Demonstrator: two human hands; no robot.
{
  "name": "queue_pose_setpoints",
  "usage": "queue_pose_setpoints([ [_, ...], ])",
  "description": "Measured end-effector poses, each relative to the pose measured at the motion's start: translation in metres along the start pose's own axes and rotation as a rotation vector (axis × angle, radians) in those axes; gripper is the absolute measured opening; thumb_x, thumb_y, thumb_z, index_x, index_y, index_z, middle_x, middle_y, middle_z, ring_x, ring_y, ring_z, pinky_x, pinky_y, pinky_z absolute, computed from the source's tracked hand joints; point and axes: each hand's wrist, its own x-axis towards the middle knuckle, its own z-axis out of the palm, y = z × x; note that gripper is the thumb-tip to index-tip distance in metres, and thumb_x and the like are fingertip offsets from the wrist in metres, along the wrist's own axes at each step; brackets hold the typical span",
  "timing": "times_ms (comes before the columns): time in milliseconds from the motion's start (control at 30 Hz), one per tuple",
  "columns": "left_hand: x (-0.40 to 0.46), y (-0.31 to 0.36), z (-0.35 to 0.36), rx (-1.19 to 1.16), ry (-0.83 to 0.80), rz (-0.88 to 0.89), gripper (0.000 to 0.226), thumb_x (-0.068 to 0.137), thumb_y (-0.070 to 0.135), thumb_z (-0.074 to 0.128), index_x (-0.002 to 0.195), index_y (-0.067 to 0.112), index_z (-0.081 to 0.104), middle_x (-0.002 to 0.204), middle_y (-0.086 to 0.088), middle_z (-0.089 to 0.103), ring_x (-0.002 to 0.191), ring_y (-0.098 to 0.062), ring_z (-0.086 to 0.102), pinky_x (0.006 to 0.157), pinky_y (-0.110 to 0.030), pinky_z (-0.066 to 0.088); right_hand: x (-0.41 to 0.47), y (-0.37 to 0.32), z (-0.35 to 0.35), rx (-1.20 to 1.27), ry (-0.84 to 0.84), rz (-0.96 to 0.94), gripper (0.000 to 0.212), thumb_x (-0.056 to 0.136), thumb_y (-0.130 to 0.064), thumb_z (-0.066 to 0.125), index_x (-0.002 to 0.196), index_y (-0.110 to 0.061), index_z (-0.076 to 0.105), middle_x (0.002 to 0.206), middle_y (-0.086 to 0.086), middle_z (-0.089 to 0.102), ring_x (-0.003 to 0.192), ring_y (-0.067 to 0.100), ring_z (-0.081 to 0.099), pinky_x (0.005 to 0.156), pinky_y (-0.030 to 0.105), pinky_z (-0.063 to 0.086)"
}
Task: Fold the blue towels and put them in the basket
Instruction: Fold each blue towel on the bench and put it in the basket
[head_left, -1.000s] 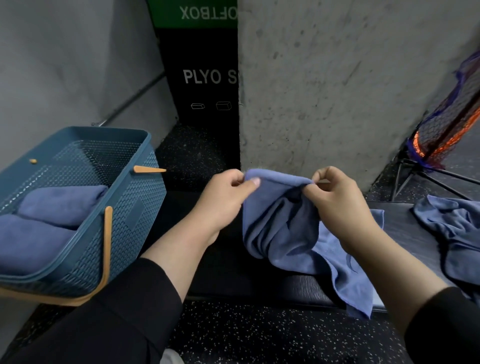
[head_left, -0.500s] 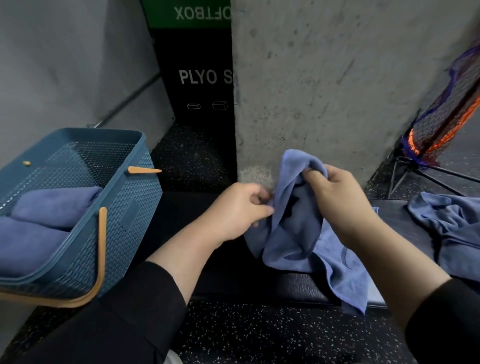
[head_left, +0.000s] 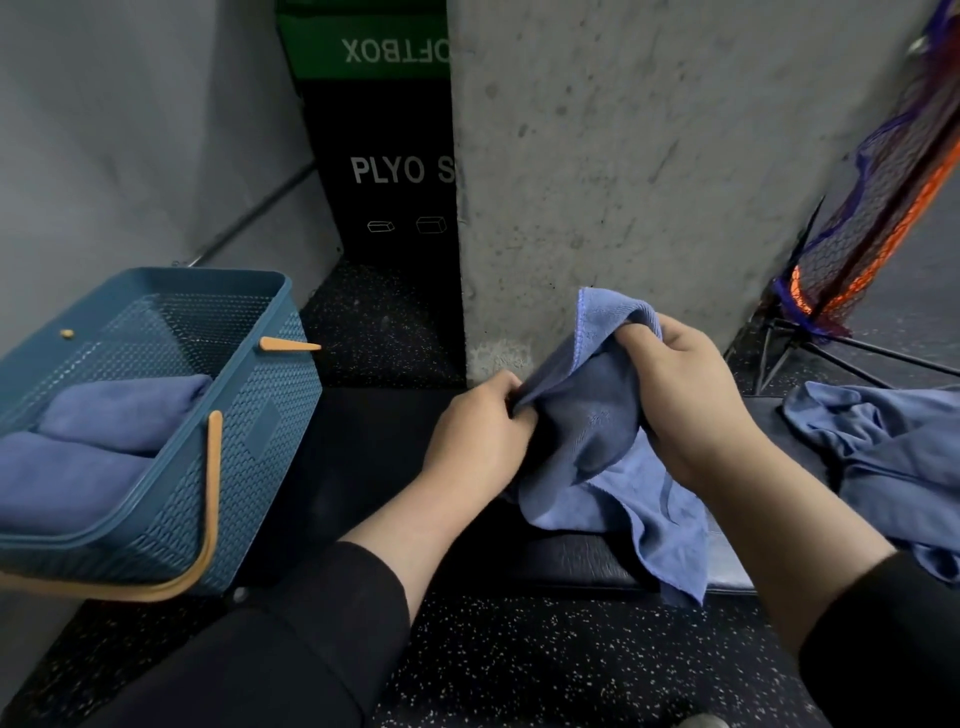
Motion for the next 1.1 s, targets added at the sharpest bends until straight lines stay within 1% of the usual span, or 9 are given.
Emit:
queue_pose_setpoints([
  [167, 0.012, -0.028, -0.015, -0.093, 0.054, -0.080, 0.014, 0.092, 0.023, 0.055, 0.086, 0.021, 0.068, 0.080, -0.004, 0.070, 0.085, -0.033, 0.067, 0.076, -0.046, 0.057, -0.001, -0.012, -0.022, 0.104, 0.117, -0.035, 0.027, 0.092, -0.028, 0.054, 0.086, -0.003, 0.061, 0.081, 0.012, 0.064, 0.076, 0.024, 0.062, 0.069, 0.045, 0.054],
  [367, 0.009, -0.025, -0.058, -0.842, 0.107, -0.233, 0.019, 0.106, 0.021, 0.047, 0.101, 0.020, 0.065, 0.101, -0.002, 0.073, 0.097, -0.022, 0.069, 0.088, -0.043, 0.058, -0.005, -0.014, -0.052, 0.015, 0.206, -0.027, 0.026, 0.099, -0.025, 0.052, 0.091, -0.007, 0.068, 0.084, 0.014, 0.072, 0.077, 0.029, 0.071, 0.068, 0.038, 0.061],
  [500, -0.007, 0.001, -0.085, -1.074, 0.199, -0.136, 0.023, 0.108, 0.026, 0.041, 0.105, 0.021, 0.063, 0.107, -0.007, 0.074, 0.098, -0.022, 0.070, 0.081, -0.040, 0.059, -0.013, -0.018, -0.060, 0.004, 0.140, -0.038, 0.030, 0.096, -0.033, 0.055, 0.094, -0.005, 0.066, 0.077, 0.014, 0.060, 0.070, 0.027, 0.057, 0.063, 0.043, 0.049],
  [667, -0.016, 0.011, -0.109, -0.872, 0.328, -0.049, 0.022, 0.103, 0.026, 0.053, 0.101, 0.012, 0.069, 0.102, -0.007, 0.075, 0.092, -0.021, 0.070, 0.078, -0.036, 0.054, -0.028, -0.016, -0.051, 0.043, 0.100, -0.014, 0.028, 0.095, -0.032, 0.057, 0.090, -0.006, 0.065, 0.075, 0.013, 0.056, 0.068, 0.023, 0.051, 0.058, 0.037, 0.039],
  [767, -0.016, -0.013, -0.098, -0.471, 0.303, -0.055, 0.030, 0.098, 0.028, 0.059, 0.077, 0.007, 0.060, 0.071, -0.006, 0.059, 0.070, -0.017, 0.052, 0.064, -0.034, 0.037, -0.029, 0.002, -0.049, -0.007, 0.033, 0.137, 0.020, 0.097, -0.024, 0.055, 0.082, -0.017, 0.066, 0.071, 0.008, 0.050, 0.062, 0.021, 0.047, 0.045, 0.026, 0.038],
  [867, -0.008, -0.036, -0.088, -0.065, 0.247, -0.075, 0.042, 0.098, 0.031, 0.060, 0.068, 0.003, 0.050, 0.058, -0.004, 0.043, 0.056, -0.017, 0.037, 0.056, -0.034, 0.027, -0.023, 0.015, -0.049, -0.047, -0.033, 0.233, 0.016, 0.097, -0.021, 0.055, 0.089, -0.016, 0.068, 0.079, 0.009, 0.056, 0.067, 0.023, 0.058, 0.050, 0.028, 0.050],
  [1000, 0.017, -0.030, -0.080, -0.407, 0.202, -0.156, 0.029, 0.104, 0.025, 0.051, 0.078, 0.011, 0.056, 0.056, -0.005, 0.055, 0.044, -0.020, 0.050, 0.045, -0.030, 0.037, 0.002, 0.021, -0.043, 0.010, 0.090, 0.143, 0.012, 0.095, -0.013, 0.057, 0.095, -0.008, 0.068, 0.083, 0.013, 0.065, 0.070, 0.023, 0.066, 0.058, 0.031, 0.056],
  [1067, 0.038, -0.022, -0.078, -0.603, 0.247, -0.172, 0.020, 0.106, 0.023, 0.047, 0.117, 0.013, 0.060, 0.088, -0.006, 0.070, 0.069, -0.018, 0.068, 0.058, -0.034, 0.054, 0.021, 0.025, -0.040, 0.103, 0.074, 0.097, 0.025, 0.091, -0.019, 0.066, 0.115, -0.011, 0.065, 0.101, 0.009, 0.070, 0.088, 0.023, 0.072, 0.070, 0.036, 0.060],
  [1100, 0.048, -0.023, -0.075, -0.649, 0.232, -0.189, 0.036, 0.106, 0.026, 0.046, 0.141, 0.016, 0.048, 0.107, -0.003, 0.068, 0.087, -0.017, 0.070, 0.072, -0.036, 0.058, 0.032, 0.032, -0.040, 0.083, 0.044, 0.104, 0.047, 0.087, -0.026, 0.072, 0.131, -0.016, 0.058, 0.114, 0.005, 0.069, 0.097, 0.022, 0.072, 0.077, 0.040, 0.060],
])
